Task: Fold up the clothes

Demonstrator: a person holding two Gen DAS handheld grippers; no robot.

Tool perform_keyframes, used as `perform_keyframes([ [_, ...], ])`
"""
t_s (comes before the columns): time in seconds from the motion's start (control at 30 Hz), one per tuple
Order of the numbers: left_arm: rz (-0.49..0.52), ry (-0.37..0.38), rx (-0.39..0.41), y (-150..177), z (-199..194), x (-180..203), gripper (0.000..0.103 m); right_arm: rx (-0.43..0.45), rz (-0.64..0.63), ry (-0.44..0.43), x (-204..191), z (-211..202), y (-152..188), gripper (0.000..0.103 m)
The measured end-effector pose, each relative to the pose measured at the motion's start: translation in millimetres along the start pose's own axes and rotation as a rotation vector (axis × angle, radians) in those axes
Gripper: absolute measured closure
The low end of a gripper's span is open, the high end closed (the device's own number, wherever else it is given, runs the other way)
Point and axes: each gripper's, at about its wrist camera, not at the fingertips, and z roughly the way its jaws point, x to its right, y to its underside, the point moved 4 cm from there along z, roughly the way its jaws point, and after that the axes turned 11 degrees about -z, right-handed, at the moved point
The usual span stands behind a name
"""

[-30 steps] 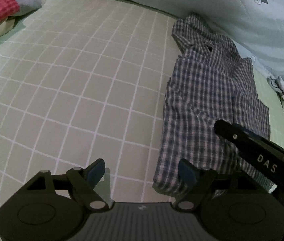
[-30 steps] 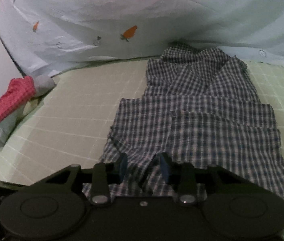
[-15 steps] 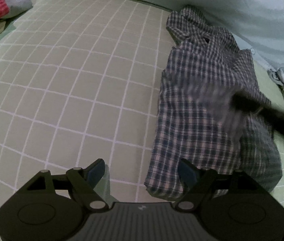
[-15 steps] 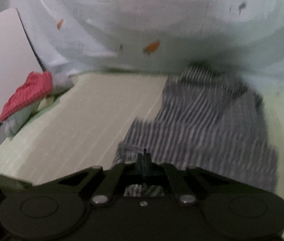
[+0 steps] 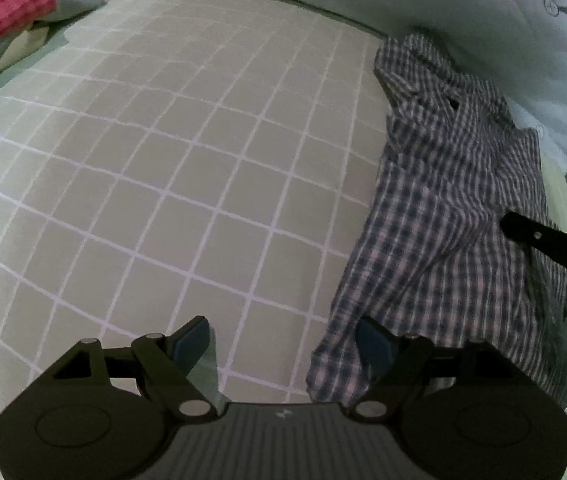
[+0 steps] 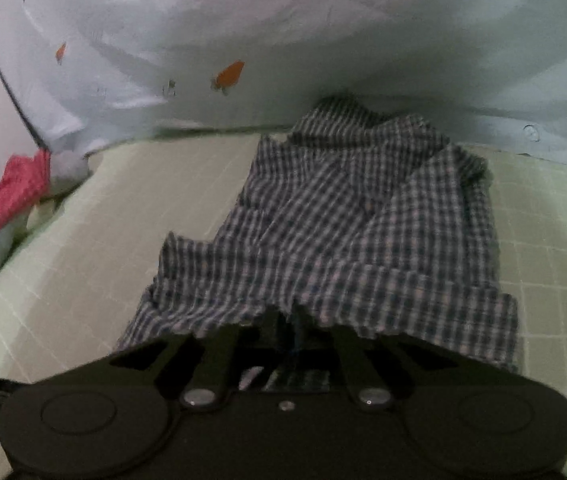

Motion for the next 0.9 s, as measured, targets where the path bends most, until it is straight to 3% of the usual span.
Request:
perform_keyframes([
  [0.07, -0.008, -0.005, 0.003, -1, 0, -1, 0.022, 0.03, 0.003, -0.005, -2, -5, -3, 0.076],
  [0.1, -0.012, -0.004, 0.0, -2, 0, -1, 0.022, 0.039, -0.004, -0.018, -4, -5, -6, 0.075],
  [0.33, -0.015, 0.005, -0.001, -9, 2, 4, 0.022, 0.066, -0.127, -0.126, -36, 9, -29, 0.07],
  [0.5, -0.015, 0.008, -0.015, -13, 8, 6, 0.022, 0.023, -0.217, -0.239, -58, 36, -40, 0.07],
  [0.63, -0.008, 0.009, -0.025, -15, 11, 9, 0.022, -0.025, -0.25, -0.278, -67, 52, -41, 0.07],
  [0.7, -0.005, 0.01, -0.03, -15, 12, 9, 0.022, -0.04, -0.261, -0.293, -70, 55, -40, 0.072],
  [0.83, -0.006, 0.01, -0.037, -15, 14, 8, 0.022, -0.051, -0.286, -0.307, -71, 56, -41, 0.101],
  [0.9, -0.007, 0.01, -0.04, -14, 15, 7, 0.022, -0.034, -0.294, -0.291, -67, 54, -42, 0.102],
])
